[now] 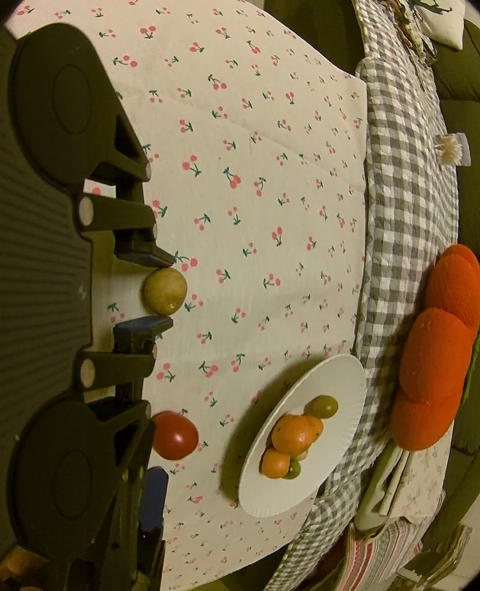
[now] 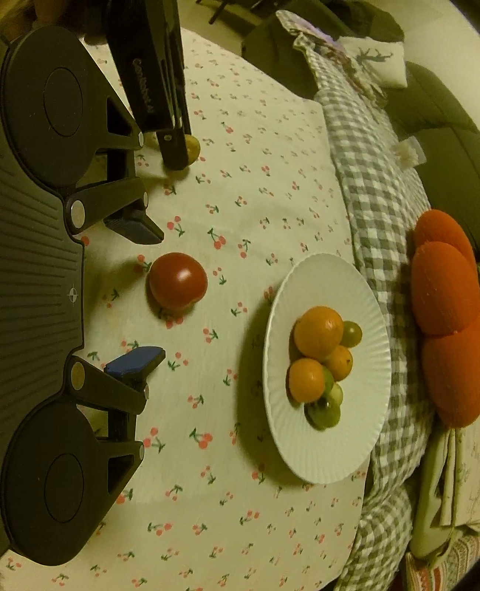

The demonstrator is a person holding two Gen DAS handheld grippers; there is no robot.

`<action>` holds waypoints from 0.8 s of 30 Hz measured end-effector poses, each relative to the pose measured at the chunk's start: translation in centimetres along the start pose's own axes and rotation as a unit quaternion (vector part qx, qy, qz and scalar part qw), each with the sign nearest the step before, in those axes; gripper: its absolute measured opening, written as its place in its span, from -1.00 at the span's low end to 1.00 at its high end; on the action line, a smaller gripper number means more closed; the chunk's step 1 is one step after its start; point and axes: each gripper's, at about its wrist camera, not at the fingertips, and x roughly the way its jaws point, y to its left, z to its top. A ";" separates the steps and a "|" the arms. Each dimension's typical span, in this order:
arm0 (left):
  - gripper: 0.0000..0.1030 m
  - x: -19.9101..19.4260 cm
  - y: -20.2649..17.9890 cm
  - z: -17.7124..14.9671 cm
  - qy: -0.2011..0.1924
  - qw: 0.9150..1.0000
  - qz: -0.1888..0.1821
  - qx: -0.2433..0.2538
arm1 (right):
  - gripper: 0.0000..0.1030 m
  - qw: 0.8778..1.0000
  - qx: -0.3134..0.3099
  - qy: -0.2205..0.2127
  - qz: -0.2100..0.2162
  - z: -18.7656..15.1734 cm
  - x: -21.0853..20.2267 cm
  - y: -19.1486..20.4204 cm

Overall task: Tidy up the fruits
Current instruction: 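Grasp the red tomato with the right tool while the left tool holds the yellow fruit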

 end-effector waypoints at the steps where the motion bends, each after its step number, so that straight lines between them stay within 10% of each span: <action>1: -0.48 0.0 0.1 0.0 0.002 1.000 0.002 -0.002 | 0.19 1.000 -0.003 0.001 0.000 0.0 0.2 0.1; 24: -0.48 0.2 -0.1 0.0 0.005 1.000 0.003 -0.002 | -0.32 0.998 -0.046 -0.030 -0.003 0.8 1.3 1.5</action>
